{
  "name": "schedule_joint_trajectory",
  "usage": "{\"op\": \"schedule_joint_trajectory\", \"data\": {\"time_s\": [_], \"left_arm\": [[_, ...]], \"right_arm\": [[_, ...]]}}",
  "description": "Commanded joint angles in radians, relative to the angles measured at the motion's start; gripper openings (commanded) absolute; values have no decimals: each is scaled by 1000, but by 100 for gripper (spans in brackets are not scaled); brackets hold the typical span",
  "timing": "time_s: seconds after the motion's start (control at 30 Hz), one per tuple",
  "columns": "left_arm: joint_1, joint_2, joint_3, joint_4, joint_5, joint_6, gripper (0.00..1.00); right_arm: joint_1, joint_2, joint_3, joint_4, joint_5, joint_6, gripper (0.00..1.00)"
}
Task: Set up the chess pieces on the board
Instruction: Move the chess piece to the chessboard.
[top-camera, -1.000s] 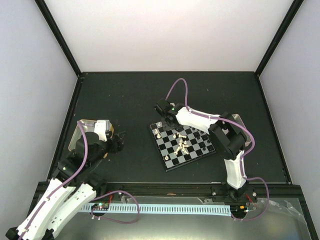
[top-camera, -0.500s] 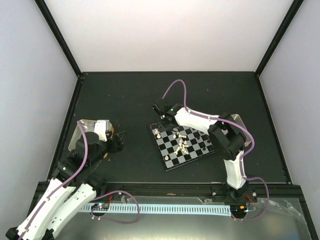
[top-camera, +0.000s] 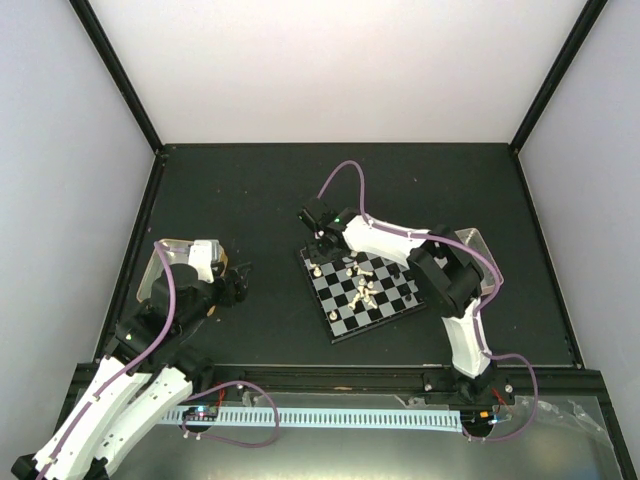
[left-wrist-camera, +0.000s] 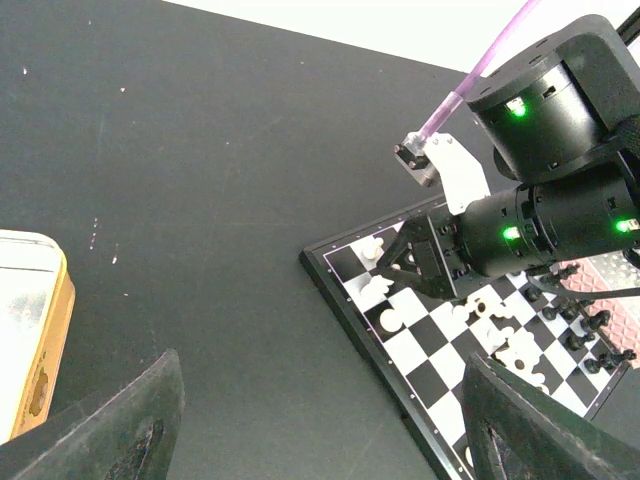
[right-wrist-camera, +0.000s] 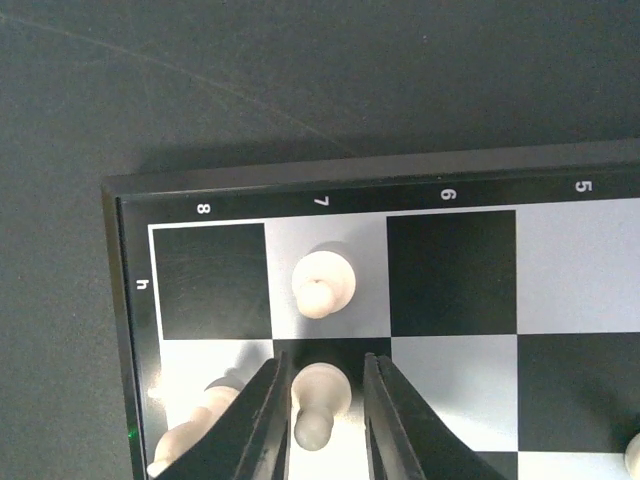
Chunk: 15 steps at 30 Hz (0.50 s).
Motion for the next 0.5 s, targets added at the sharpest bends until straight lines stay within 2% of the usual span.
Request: {"op": "schedule_joint_trajectory", "data": {"time_s": [0.0, 0.27, 0.47], "left_arm": [[6, 4, -1, 3, -18, 5, 77], [5, 4, -2, 4, -18, 5, 77], [5, 0, -2, 5, -18, 5, 77]], "right_arm": [[6, 8, 35, -5, 17, -2, 24], [5, -66, 9, -8, 30, 11, 28], [3, -227, -136, 48, 118, 72, 32]]}}
